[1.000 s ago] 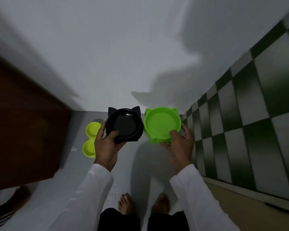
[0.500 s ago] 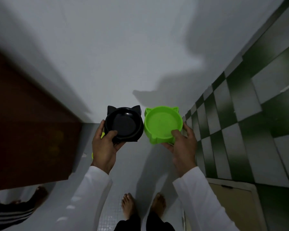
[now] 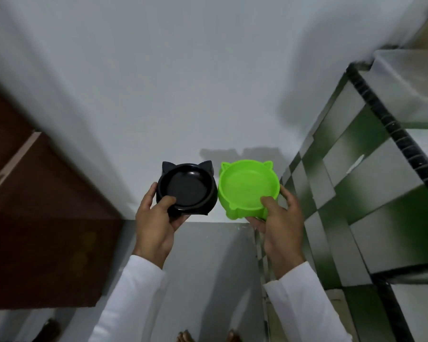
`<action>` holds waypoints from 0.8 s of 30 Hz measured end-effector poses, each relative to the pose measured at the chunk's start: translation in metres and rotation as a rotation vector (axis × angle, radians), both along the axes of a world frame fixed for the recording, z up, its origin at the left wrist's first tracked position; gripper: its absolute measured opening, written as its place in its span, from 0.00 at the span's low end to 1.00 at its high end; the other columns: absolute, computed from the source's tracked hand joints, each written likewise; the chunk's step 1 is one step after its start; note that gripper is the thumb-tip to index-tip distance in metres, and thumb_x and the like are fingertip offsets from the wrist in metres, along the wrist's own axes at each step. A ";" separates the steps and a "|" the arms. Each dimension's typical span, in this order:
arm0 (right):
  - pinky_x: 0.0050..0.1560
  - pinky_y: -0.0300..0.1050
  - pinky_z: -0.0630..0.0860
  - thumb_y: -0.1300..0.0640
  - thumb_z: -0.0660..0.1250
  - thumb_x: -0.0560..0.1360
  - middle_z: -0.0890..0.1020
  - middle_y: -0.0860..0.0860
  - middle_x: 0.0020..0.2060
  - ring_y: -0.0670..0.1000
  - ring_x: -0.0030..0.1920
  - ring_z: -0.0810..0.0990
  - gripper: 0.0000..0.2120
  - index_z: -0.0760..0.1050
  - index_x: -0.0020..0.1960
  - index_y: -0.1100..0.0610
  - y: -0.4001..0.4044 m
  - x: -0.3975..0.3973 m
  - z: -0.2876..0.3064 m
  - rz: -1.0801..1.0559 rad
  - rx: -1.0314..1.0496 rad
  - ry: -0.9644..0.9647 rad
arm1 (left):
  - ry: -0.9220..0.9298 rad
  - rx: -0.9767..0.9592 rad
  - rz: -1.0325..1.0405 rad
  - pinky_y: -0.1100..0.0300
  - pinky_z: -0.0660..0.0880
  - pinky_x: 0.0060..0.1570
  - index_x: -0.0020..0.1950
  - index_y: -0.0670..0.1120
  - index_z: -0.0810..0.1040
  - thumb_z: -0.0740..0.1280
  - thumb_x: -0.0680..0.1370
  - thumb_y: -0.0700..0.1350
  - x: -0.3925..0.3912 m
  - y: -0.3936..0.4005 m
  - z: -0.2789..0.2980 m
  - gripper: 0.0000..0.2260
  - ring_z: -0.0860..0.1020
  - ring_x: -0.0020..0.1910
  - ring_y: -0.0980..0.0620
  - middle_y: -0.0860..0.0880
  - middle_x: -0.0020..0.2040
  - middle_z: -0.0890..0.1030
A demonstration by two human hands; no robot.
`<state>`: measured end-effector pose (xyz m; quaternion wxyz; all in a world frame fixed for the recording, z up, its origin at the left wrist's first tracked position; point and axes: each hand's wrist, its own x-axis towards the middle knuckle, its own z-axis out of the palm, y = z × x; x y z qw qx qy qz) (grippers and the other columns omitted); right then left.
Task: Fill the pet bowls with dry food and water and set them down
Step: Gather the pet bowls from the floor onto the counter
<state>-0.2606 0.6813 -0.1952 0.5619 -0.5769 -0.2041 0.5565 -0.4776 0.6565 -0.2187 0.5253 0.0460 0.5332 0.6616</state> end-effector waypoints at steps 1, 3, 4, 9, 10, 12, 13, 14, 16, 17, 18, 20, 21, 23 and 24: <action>0.38 0.54 0.84 0.67 0.68 0.76 0.78 0.50 0.56 0.60 0.57 0.80 0.22 0.77 0.65 0.48 -0.001 0.003 0.008 0.002 0.016 0.001 | -0.003 0.012 -0.002 0.47 0.83 0.46 0.77 0.53 0.71 0.66 0.79 0.32 0.003 0.000 0.007 0.29 0.84 0.53 0.44 0.45 0.62 0.82; 0.38 0.54 0.83 0.67 0.68 0.76 0.78 0.49 0.56 0.60 0.57 0.80 0.22 0.76 0.66 0.48 -0.001 0.011 0.022 -0.002 0.046 0.018 | -0.011 0.042 -0.006 0.46 0.83 0.47 0.77 0.52 0.71 0.66 0.78 0.32 0.010 0.000 0.020 0.29 0.84 0.54 0.43 0.45 0.62 0.82; 0.38 0.53 0.83 0.67 0.68 0.76 0.78 0.49 0.56 0.60 0.56 0.81 0.22 0.76 0.66 0.48 -0.001 0.014 0.027 -0.007 0.052 0.020 | -0.012 0.052 -0.009 0.45 0.83 0.48 0.76 0.52 0.72 0.66 0.78 0.32 0.013 0.000 0.024 0.28 0.84 0.54 0.43 0.45 0.63 0.82; 0.37 0.51 0.83 0.66 0.69 0.76 0.78 0.55 0.61 0.60 0.56 0.82 0.21 0.76 0.66 0.49 -0.011 0.030 0.047 -0.044 0.084 0.037 | -0.014 0.099 -0.031 0.46 0.83 0.47 0.76 0.51 0.73 0.67 0.78 0.32 0.029 -0.004 0.042 0.28 0.84 0.56 0.41 0.44 0.64 0.81; 0.37 0.51 0.84 0.66 0.69 0.77 0.78 0.55 0.61 0.60 0.57 0.81 0.21 0.76 0.66 0.49 -0.015 0.032 0.050 -0.050 0.092 0.036 | -0.011 0.107 -0.043 0.46 0.83 0.47 0.75 0.51 0.73 0.67 0.77 0.32 0.031 -0.005 0.044 0.28 0.84 0.56 0.40 0.43 0.65 0.81; 0.37 0.51 0.84 0.66 0.69 0.77 0.79 0.54 0.60 0.60 0.56 0.82 0.21 0.76 0.65 0.48 -0.023 0.037 0.055 -0.060 0.106 0.033 | -0.006 0.119 -0.062 0.45 0.83 0.48 0.74 0.50 0.74 0.67 0.77 0.32 0.036 -0.007 0.048 0.27 0.84 0.57 0.38 0.42 0.65 0.81; 0.37 0.51 0.84 0.66 0.69 0.77 0.79 0.55 0.60 0.60 0.56 0.82 0.20 0.77 0.64 0.48 -0.028 0.039 0.058 -0.071 0.112 0.036 | -0.006 0.124 -0.075 0.45 0.83 0.48 0.74 0.51 0.74 0.67 0.77 0.32 0.039 -0.009 0.051 0.27 0.84 0.57 0.38 0.42 0.65 0.81; 0.37 0.51 0.84 0.66 0.69 0.77 0.79 0.55 0.60 0.60 0.56 0.82 0.20 0.77 0.63 0.48 -0.032 0.041 0.062 -0.084 0.117 0.040 | -0.008 0.129 -0.087 0.45 0.83 0.48 0.74 0.51 0.74 0.67 0.77 0.32 0.042 -0.010 0.054 0.27 0.84 0.57 0.39 0.43 0.65 0.81; 0.37 0.51 0.84 0.66 0.70 0.76 0.79 0.55 0.59 0.61 0.56 0.82 0.19 0.76 0.61 0.47 -0.041 0.047 0.070 -0.121 0.127 0.037 | -0.008 0.144 -0.117 0.45 0.83 0.48 0.74 0.52 0.75 0.67 0.77 0.32 0.048 -0.010 0.059 0.27 0.84 0.58 0.40 0.43 0.66 0.81; 0.37 0.51 0.84 0.67 0.70 0.77 0.78 0.55 0.58 0.61 0.56 0.82 0.19 0.76 0.61 0.47 -0.045 0.050 0.073 -0.143 0.136 0.036 | -0.006 0.153 -0.139 0.45 0.84 0.48 0.74 0.52 0.75 0.67 0.77 0.32 0.052 -0.009 0.063 0.27 0.83 0.58 0.40 0.44 0.66 0.80; 0.37 0.51 0.84 0.67 0.70 0.77 0.79 0.54 0.57 0.60 0.56 0.82 0.20 0.75 0.62 0.47 -0.050 0.052 0.076 -0.161 0.145 0.038 | -0.004 0.159 -0.161 0.45 0.84 0.49 0.74 0.51 0.75 0.67 0.77 0.32 0.055 -0.009 0.066 0.27 0.83 0.58 0.40 0.44 0.66 0.80; 0.37 0.51 0.84 0.67 0.70 0.77 0.78 0.51 0.55 0.58 0.55 0.81 0.21 0.74 0.66 0.50 -0.064 0.057 0.082 -0.214 0.161 0.033 | -0.006 0.168 -0.215 0.45 0.84 0.49 0.74 0.51 0.75 0.67 0.77 0.32 0.061 -0.011 0.073 0.27 0.83 0.59 0.40 0.44 0.67 0.80; 0.37 0.51 0.84 0.66 0.70 0.77 0.78 0.50 0.54 0.57 0.54 0.81 0.22 0.74 0.68 0.51 -0.070 0.059 0.084 -0.240 0.163 0.021 | -0.010 0.170 -0.239 0.45 0.84 0.49 0.74 0.51 0.74 0.67 0.78 0.32 0.064 -0.012 0.076 0.27 0.83 0.59 0.40 0.45 0.67 0.80; 0.39 0.53 0.84 0.66 0.70 0.77 0.77 0.49 0.54 0.57 0.53 0.81 0.23 0.74 0.69 0.51 -0.086 0.062 0.088 -0.302 0.166 -0.005 | -0.022 0.178 -0.302 0.45 0.84 0.48 0.75 0.51 0.74 0.67 0.78 0.31 0.070 -0.016 0.083 0.27 0.83 0.59 0.40 0.45 0.67 0.80; 0.39 0.54 0.85 0.65 0.70 0.77 0.77 0.50 0.53 0.57 0.53 0.81 0.22 0.74 0.69 0.51 -0.092 0.064 0.089 -0.325 0.163 -0.008 | -0.025 0.182 -0.324 0.45 0.84 0.48 0.75 0.51 0.74 0.66 0.78 0.31 0.073 -0.017 0.085 0.27 0.83 0.59 0.40 0.45 0.67 0.80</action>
